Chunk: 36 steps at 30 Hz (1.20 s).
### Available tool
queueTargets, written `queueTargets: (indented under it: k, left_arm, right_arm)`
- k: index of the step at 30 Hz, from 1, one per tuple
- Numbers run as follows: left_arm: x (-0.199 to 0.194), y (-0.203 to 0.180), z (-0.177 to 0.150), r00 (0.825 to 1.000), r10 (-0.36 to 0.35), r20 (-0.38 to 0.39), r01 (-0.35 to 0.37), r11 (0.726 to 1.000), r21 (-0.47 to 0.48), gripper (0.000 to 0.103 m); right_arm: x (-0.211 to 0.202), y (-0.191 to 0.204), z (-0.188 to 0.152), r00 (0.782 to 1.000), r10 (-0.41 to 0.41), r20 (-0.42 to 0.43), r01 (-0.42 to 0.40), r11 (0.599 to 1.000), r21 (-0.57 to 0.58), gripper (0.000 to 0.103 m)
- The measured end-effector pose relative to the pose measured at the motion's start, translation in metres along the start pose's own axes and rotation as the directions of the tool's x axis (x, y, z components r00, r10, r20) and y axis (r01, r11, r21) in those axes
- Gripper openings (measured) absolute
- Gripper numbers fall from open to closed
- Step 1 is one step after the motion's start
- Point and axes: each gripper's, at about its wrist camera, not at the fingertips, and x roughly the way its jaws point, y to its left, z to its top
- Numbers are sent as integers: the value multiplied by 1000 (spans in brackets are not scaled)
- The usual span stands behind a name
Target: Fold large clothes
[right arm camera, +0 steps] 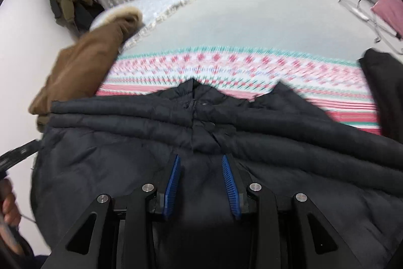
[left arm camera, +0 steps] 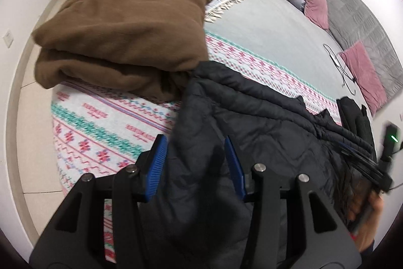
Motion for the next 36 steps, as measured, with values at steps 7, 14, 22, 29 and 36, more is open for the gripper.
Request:
queueTargets:
  k: [7,14,22,29,36]
  left_arm:
    - [9,9,0,999,-36,-14,36,999,29,63]
    - [31,1,12,1000,-24,8,24,999,30,16]
    - [23,-3,26,989,20,144,-20,1000,-4,2]
    - [37,-29,31,971,137,198,-147,988,37,2]
    - [68,-41,23,955,247,163,-265,959,102,3]
  right_arm:
    - [-124,-101,-45,960,-176,219,153,981,119,76]
    - [-129,-209,-62,967,-136,215,54,935,350,66]
    - [-97,-201,-40,971,-139,196,71,945,320,6]
    - [-93,-191,-19,930,-287,229,204,923,327,5]
    - [-44,-200,-28,911,-406,69,365,875,317,6]
